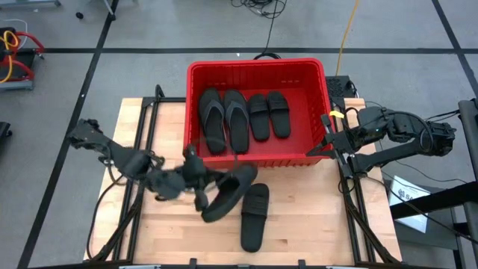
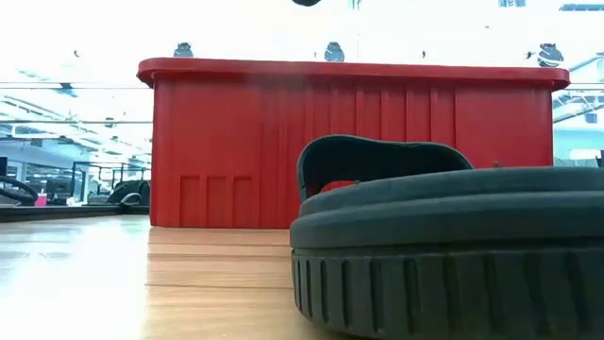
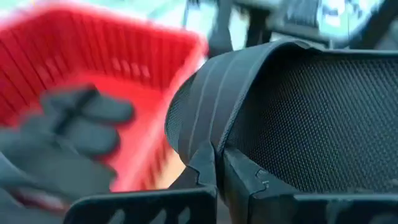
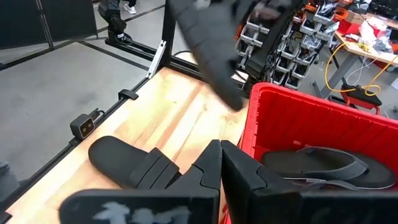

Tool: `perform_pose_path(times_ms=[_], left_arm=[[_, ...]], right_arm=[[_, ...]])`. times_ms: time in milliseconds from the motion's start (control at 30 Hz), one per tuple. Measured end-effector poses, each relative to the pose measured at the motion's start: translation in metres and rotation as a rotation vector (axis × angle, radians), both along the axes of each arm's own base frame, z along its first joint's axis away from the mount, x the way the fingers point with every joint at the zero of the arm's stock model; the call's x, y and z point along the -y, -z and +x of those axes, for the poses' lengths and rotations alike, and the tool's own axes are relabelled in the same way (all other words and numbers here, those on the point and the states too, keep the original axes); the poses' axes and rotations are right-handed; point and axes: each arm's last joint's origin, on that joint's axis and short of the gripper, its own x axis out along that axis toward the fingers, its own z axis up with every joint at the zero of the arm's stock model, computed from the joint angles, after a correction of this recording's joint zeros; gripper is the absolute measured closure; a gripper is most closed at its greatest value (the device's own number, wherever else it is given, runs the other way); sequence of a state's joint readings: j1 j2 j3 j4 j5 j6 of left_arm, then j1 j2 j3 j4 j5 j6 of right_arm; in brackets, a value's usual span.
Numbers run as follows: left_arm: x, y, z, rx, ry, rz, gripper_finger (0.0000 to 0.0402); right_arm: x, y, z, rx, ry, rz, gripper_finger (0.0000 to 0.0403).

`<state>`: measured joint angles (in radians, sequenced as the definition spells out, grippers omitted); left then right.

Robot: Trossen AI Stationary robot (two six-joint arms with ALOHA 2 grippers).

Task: Pick and place slides into bin
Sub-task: Put the black slide into the red bin

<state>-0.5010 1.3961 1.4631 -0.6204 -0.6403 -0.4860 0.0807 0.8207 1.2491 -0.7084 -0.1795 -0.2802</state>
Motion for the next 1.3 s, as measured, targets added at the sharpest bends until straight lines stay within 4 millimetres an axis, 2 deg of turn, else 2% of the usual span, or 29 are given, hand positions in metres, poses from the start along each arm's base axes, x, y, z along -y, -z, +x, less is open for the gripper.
perform_pose_path(times_ms=[100, 233, 533, 700, 867, 1033, 1167, 1300], left_arm=[[-0.016, -0.015, 0.003, 0.094, -0.041, 0.081, 0.0401], [-0.035, -0.026, 0.011, 0.148, -0.120, 0.209, 0.0401], [-0.084, -0.032, 0.022, 0.132, -0.343, 0.365, 0.0401], [-0.109, -0.033, 0.025, 0.079, -0.403, 0.447, 0.0401], [-0.141, -0.032, 0.025, 0.000, -0.472, 0.536, 0.0401], [-0.184, -0.032, 0.020, -0.135, -0.522, 0.666, 0.0401], [-0.214, -0.031, 0.015, -0.147, -0.503, 0.652, 0.0401], [-0.233, -0.030, 0.010, -0.131, -0.503, 0.615, 0.0401]], right_arm=[[0.001, 0.000, 0.000, 0.001, 0.023, -0.010, 0.0403], [0.004, 0.000, 0.000, 0.005, 0.132, -0.051, 0.0403], [0.016, 0.000, -0.005, 0.010, 0.456, -0.228, 0.0403], [0.028, -0.002, -0.004, 0.011, 0.584, -0.300, 0.0403], [0.045, -0.006, 0.007, 0.048, 0.709, -0.291, 0.0403], [0.069, -0.005, 0.025, 0.052, 0.841, -0.281, 0.0403], [0.089, 0.000, 0.036, 0.028, 0.934, -0.282, 0.0403], [0.104, 0.005, 0.038, 0.000, 1.007, -0.257, 0.0403]])
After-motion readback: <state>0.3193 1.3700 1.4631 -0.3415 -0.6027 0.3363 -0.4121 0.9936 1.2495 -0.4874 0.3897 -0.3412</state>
